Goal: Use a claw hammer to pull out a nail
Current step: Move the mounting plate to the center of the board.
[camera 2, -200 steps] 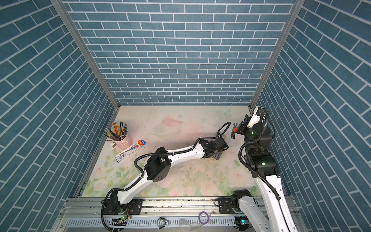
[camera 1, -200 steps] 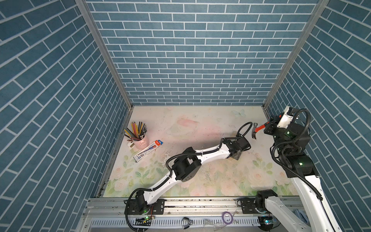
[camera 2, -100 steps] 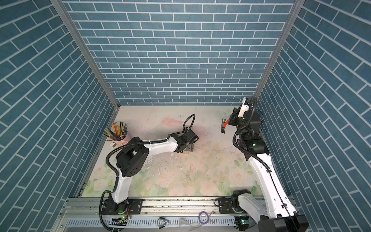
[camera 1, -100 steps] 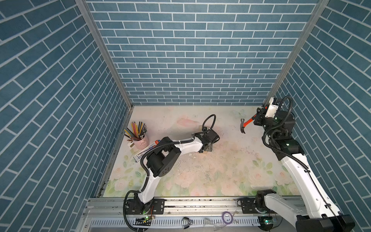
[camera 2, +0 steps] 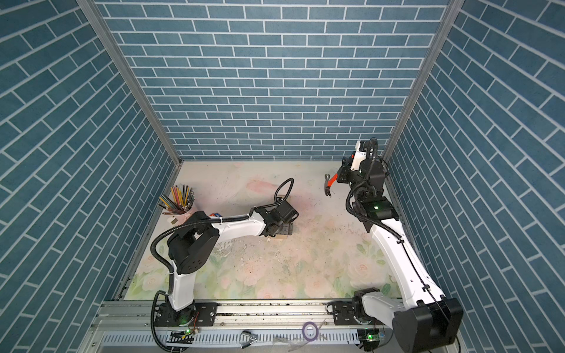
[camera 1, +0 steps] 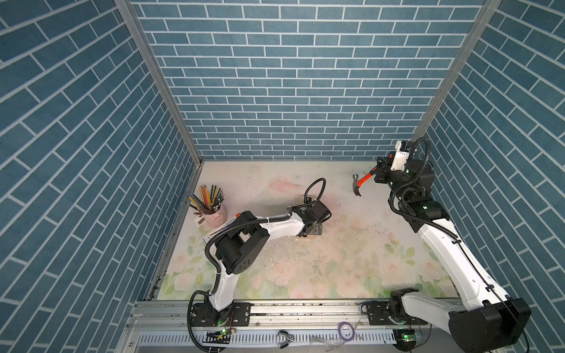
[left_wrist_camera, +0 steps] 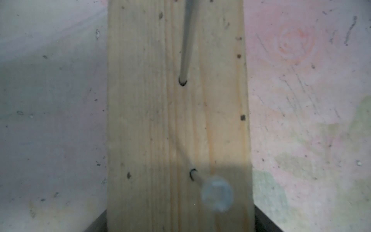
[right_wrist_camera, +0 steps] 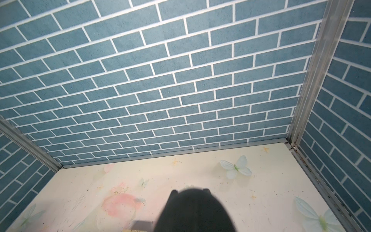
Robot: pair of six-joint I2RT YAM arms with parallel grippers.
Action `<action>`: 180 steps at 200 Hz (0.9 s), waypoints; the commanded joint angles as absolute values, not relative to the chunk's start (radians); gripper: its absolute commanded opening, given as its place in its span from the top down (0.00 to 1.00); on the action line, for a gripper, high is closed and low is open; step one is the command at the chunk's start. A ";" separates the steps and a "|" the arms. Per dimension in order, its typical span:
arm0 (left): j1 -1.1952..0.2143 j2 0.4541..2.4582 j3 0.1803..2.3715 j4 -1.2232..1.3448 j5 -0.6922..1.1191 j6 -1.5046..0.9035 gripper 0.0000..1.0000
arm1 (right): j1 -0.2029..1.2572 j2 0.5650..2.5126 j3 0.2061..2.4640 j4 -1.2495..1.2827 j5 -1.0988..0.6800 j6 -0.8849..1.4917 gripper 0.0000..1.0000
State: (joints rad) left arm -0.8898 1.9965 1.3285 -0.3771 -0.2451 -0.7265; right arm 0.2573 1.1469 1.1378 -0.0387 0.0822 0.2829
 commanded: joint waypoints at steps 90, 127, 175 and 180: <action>-0.880 1.848 1.224 -0.233 -0.070 -0.769 0.13 | 0.267 1.067 1.138 0.068 0.099 0.314 1.00; -0.901 1.878 1.224 -0.254 -0.073 -0.769 0.13 | 0.268 1.031 1.112 0.062 0.113 0.308 1.00; -0.934 1.870 1.240 -0.244 -0.028 -0.721 0.13 | 0.267 0.997 1.089 0.046 0.130 0.291 1.00; -0.934 1.865 1.245 -0.238 -0.017 -0.716 0.13 | 0.268 0.993 1.087 0.043 0.133 0.290 1.00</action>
State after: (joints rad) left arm -0.9195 1.8786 1.2259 -0.2577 -0.0498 -0.7422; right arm 0.2638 1.0431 1.0836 -0.0376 0.1055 0.2829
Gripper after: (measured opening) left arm 0.867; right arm 0.204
